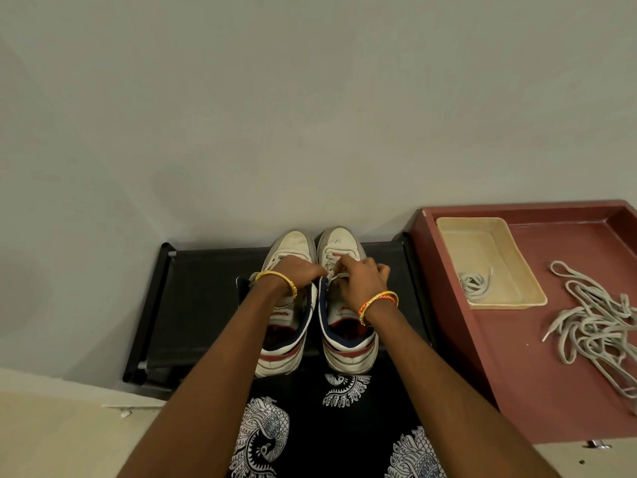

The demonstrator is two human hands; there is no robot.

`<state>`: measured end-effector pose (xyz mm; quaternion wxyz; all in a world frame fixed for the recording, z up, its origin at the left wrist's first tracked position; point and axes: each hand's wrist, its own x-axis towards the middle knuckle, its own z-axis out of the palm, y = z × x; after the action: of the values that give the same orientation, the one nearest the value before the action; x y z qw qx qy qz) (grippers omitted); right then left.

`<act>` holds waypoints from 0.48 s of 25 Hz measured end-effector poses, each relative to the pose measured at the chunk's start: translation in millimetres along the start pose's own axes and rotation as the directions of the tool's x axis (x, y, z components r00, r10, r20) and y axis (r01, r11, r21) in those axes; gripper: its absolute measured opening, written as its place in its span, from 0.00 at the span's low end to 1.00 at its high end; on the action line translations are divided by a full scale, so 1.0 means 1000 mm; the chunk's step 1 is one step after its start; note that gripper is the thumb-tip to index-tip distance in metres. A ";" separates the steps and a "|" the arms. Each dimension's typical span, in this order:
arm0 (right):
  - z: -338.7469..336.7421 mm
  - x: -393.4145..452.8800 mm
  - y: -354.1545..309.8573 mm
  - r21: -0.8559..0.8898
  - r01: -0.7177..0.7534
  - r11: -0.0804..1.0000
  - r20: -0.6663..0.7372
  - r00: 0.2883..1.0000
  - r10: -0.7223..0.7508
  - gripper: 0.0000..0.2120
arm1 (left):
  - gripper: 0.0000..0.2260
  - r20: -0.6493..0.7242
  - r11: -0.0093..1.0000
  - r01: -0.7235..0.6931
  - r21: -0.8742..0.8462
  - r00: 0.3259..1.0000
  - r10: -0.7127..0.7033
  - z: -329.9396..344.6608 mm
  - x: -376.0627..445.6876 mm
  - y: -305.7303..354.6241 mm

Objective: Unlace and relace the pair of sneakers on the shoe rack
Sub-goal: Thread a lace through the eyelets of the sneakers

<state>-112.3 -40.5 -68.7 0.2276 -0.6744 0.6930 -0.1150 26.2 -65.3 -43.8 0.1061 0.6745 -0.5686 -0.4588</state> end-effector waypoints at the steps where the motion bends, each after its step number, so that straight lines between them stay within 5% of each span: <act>1: 0.003 0.001 0.000 0.021 -0.014 1.000 -0.006 1.000 0.014 0.11 | 0.19 0.055 1.000 0.019 -0.009 0.998 -0.018 -0.001 -0.001 0.001; 5: 0.000 -0.001 0.002 0.056 -0.042 0.998 -0.087 0.995 0.047 0.11 | 0.19 0.030 0.932 -0.072 0.354 0.997 0.066 0.005 0.001 0.000; 12: -0.013 -0.009 -0.002 -0.072 0.034 0.997 -0.084 0.996 -0.040 0.11 | 0.17 0.005 0.916 -0.027 0.399 1.000 0.028 0.002 0.005 0.001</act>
<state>-117.0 -33.9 -55.3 0.1717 -0.6892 0.6931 -0.1234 23.3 -68.9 -46.6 -0.0271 0.6740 -0.6596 -0.3315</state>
